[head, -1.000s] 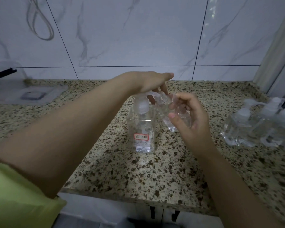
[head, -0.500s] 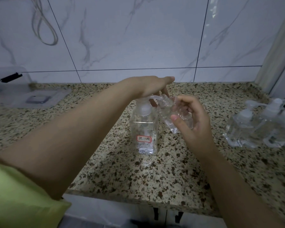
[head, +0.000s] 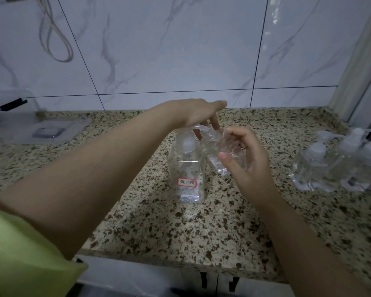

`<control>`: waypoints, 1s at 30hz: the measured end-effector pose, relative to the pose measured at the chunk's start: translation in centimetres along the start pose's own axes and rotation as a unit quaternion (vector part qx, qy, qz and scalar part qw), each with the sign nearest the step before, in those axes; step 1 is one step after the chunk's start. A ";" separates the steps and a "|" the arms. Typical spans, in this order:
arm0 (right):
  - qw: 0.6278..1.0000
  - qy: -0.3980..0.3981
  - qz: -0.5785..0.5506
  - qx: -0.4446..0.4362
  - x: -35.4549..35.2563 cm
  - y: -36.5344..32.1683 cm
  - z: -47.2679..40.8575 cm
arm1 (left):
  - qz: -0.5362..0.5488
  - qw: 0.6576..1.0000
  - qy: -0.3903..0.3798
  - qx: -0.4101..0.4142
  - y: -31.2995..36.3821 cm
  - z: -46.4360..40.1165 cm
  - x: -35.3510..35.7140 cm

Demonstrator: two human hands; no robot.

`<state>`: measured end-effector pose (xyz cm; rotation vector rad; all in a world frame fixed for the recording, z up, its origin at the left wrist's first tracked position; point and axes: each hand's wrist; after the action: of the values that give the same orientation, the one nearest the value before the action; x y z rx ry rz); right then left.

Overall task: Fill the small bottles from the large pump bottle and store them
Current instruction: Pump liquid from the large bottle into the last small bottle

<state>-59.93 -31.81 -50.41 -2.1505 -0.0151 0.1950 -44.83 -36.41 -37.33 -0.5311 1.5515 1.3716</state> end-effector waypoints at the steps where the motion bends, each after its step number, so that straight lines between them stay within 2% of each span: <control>1: 1.000 0.005 -0.007 0.004 0.0 -0.1 0.1 | 0.004 1.000 0.011 0.004 -0.1 0.0 0.0; 7: 1.000 -0.006 0.002 0.014 -0.1 -0.3 0.1 | -0.029 0.999 -0.027 -0.009 0.2 0.0 0.1; 11: 1.000 0.002 -0.004 0.012 -0.2 -0.3 0.1 | 0.007 1.000 -0.008 -0.019 1.0 0.3 -0.7; 17: 1.000 0.002 0.012 -0.010 -0.2 -0.2 -0.1 | -0.089 0.988 0.119 0.042 1.0 0.7 -0.9; 21: 1.000 0.000 0.011 -0.017 -0.1 0.0 -0.2 | -0.194 0.957 0.208 0.053 1.2 1.0 -1.2; 23: 1.000 0.002 0.010 -0.017 -0.1 0.1 -0.2 | -0.145 0.965 0.215 0.046 1.2 1.0 -1.5; 26: 1.000 -0.001 0.005 -0.009 -0.2 0.1 -0.1 | 0.006 0.984 0.175 0.010 0.9 0.9 -1.5; 30: 1.000 0.005 0.002 -0.002 -0.1 0.0 -0.1 | 0.056 0.987 0.148 -0.011 0.0 0.9 -0.7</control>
<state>-60.01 -31.87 -50.34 -2.1556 -0.0057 0.1865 -44.24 -35.78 -36.64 -0.6950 1.8305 1.4453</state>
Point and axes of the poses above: each hand's wrist, its own z-axis away from the middle knuckle, its own x-axis out of the palm, y = z × x, and after that the axes turned 13 degrees about x, right-handed
